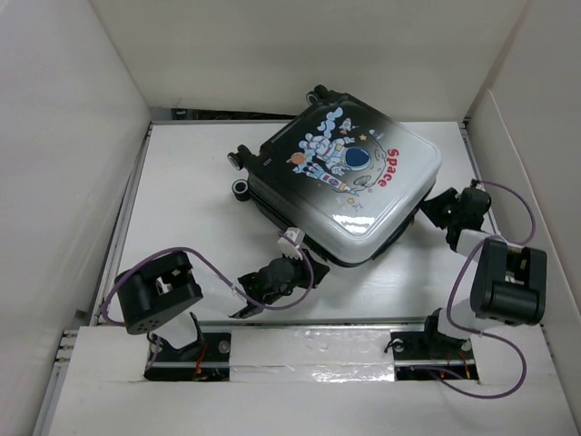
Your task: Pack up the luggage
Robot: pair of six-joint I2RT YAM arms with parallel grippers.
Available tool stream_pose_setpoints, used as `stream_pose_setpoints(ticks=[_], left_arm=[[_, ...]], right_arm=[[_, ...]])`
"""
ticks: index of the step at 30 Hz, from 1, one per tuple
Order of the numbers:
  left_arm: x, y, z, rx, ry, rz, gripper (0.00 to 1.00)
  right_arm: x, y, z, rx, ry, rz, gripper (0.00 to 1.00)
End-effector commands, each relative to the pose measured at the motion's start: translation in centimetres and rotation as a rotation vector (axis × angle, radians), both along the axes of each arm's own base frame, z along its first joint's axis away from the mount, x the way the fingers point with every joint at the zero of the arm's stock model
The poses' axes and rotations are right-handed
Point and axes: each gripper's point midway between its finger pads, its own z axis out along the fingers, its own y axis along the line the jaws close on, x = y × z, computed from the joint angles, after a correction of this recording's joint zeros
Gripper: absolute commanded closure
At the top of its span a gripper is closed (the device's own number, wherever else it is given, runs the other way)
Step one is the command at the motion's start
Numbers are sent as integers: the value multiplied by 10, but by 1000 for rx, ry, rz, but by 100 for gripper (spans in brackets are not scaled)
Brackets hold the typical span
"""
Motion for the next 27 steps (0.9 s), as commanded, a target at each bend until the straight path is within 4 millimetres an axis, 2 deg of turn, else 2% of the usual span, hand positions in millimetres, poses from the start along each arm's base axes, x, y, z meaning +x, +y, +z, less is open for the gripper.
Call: stream_pose_setpoints(ticks=[1,4,5,7,10,11,13,14,15,16,18,19,22,24,26,27], left_arm=[[9,-16,29,-90,-44,17,100],[8,-19,32,-89,-48,15,100],[9,-20,31,-84,-51,15,100],[11,-21,33,-82,-56,18,100],[12,-23,40,-85,-67,16,100],[12,-22,42,-82,-73,17,100],[11,-19,47,-89,-79,18,100],[11,-17,51,-94,-87,20,100],[11,-15,52,-94,-91,22,100],[11,-14,52,-91,-94,25,100],[11,-13,54,-94,-95,28,100],[11,-13,54,-94,-97,26,100],[11,-18,57,-100,-101,15,100],[11,-20,56,-98,-100,8,100],[11,-23,57,-104,-104,0,100],[11,-24,57,-101,-102,-1,100]], right_arm=[[47,68,67,65,-260,306,69],[60,82,77,67,-317,375,68],[63,83,69,72,-301,383,68],[68,89,72,68,-325,420,68],[71,87,73,56,-353,407,68],[65,81,65,54,-340,384,68],[59,66,72,19,-372,331,69],[48,59,70,7,-374,298,70],[42,56,58,9,-344,275,70],[39,45,69,-24,-381,228,73],[24,31,62,-44,-372,194,79],[18,31,68,-48,-396,201,87],[-2,34,65,-60,-442,243,90],[-8,42,66,-85,-471,299,87],[-13,51,63,-80,-469,365,79],[-13,52,68,-100,-501,378,76]])
